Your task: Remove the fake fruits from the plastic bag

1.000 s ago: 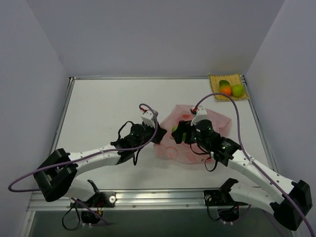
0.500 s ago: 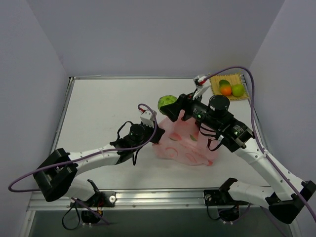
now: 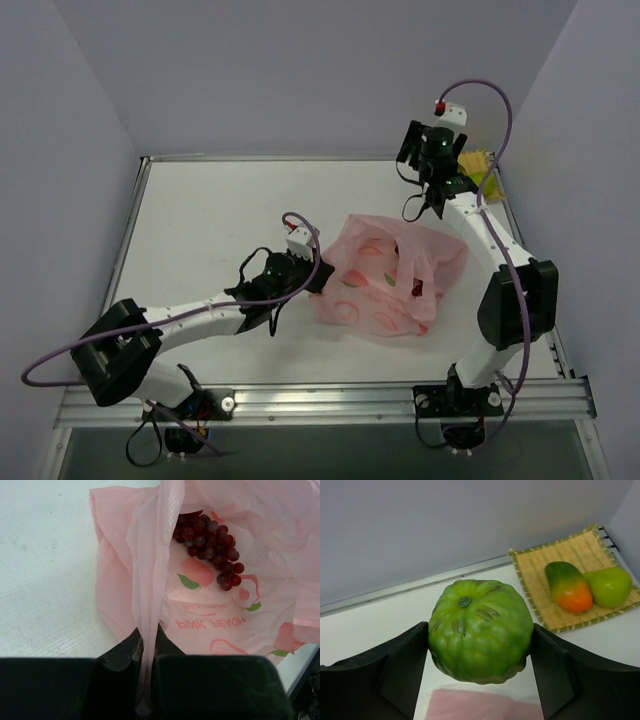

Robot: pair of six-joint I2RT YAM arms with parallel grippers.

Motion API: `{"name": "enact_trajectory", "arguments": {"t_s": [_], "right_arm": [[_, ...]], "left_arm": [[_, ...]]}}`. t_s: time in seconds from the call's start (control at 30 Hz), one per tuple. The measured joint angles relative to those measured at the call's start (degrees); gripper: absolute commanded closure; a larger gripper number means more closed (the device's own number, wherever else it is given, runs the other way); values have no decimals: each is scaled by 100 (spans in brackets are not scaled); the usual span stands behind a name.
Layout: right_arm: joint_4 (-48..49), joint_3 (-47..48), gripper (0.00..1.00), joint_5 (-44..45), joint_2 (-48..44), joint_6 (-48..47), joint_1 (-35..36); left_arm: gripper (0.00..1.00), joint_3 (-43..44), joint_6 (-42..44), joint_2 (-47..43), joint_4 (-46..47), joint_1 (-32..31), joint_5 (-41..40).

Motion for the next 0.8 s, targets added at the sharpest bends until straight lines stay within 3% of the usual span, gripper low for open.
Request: {"name": "enact_trajectory", "arguments": {"t_s": [0.3,0.8], "right_arm": [[293,1233,43,144,2385,-437,-1025],[649,2350,42,-378,4098,-601,-1650]], "left_arm": [[98,0,118,46,-46,0,-24],[98,0,236,409,20,0,-63]]}}
